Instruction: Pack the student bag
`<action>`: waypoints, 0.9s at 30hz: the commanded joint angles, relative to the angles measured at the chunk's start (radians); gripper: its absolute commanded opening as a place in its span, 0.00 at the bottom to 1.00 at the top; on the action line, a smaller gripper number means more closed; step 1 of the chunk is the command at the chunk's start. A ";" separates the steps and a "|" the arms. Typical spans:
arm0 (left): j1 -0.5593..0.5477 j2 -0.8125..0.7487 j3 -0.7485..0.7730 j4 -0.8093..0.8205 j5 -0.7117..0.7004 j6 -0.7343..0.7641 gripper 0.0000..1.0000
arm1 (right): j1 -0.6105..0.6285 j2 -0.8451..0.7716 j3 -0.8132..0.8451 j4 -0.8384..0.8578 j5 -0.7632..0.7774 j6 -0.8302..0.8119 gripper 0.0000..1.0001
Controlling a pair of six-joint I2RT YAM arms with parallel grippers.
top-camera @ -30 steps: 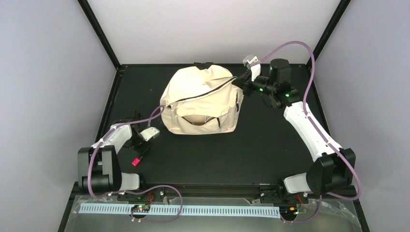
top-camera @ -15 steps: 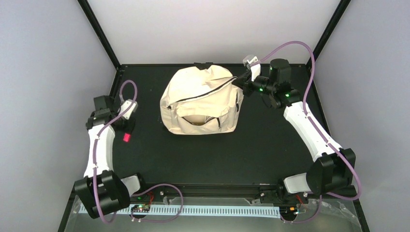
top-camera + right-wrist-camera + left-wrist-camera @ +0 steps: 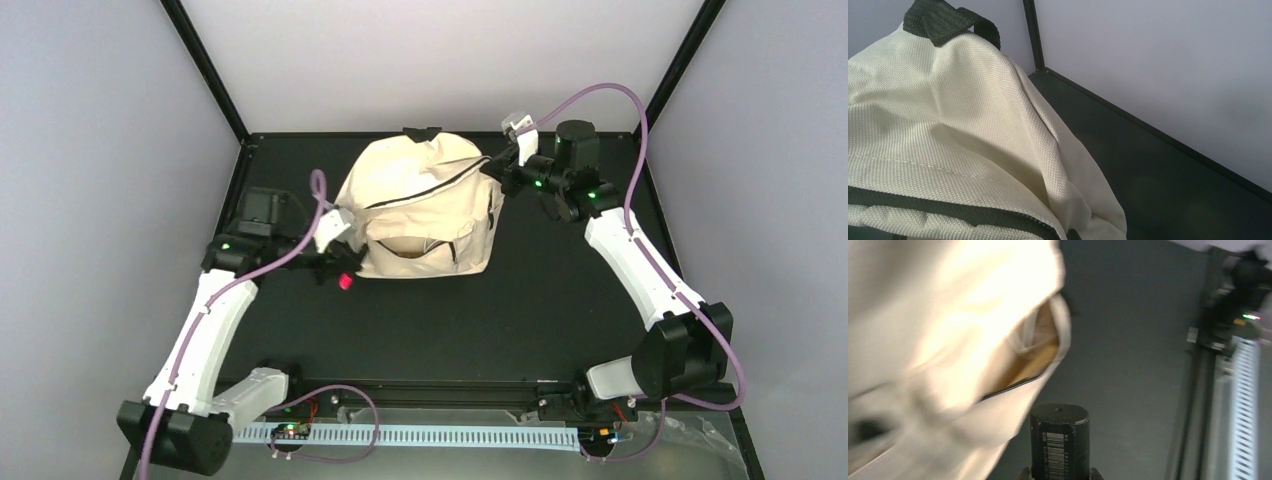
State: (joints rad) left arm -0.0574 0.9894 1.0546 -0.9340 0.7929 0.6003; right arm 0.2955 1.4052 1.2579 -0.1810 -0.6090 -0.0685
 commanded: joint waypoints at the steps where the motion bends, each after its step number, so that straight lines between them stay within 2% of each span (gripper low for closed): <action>1: -0.222 0.041 0.050 -0.037 0.108 0.017 0.12 | -0.002 0.005 0.028 -0.005 0.059 -0.002 0.01; 3: -0.323 0.096 0.110 -0.021 0.053 0.011 0.11 | -0.002 0.005 0.029 -0.011 0.069 -0.002 0.01; 7: -0.530 0.228 0.241 0.038 -0.178 0.060 0.09 | -0.003 0.004 0.032 -0.009 0.063 0.002 0.01; 9: -0.584 0.280 0.294 0.099 -0.274 0.094 0.07 | -0.003 0.000 0.029 -0.011 0.060 0.004 0.01; 15: -0.595 0.427 0.384 0.332 -0.397 0.121 0.06 | -0.002 -0.009 0.017 -0.030 0.060 -0.006 0.01; 20: -0.596 0.485 0.349 0.336 -0.359 0.162 0.05 | -0.002 -0.035 0.006 -0.033 0.071 -0.014 0.01; 24: -0.596 0.486 0.265 0.309 -0.291 0.209 0.05 | -0.002 -0.043 0.012 -0.040 0.077 -0.021 0.01; 27: -0.597 0.489 0.197 0.374 -0.332 0.223 0.05 | -0.002 -0.039 0.017 -0.036 0.068 -0.014 0.01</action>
State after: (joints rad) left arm -0.6502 1.4677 1.3186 -0.6224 0.4587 0.7677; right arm 0.2962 1.3918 1.2602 -0.2234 -0.5556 -0.0784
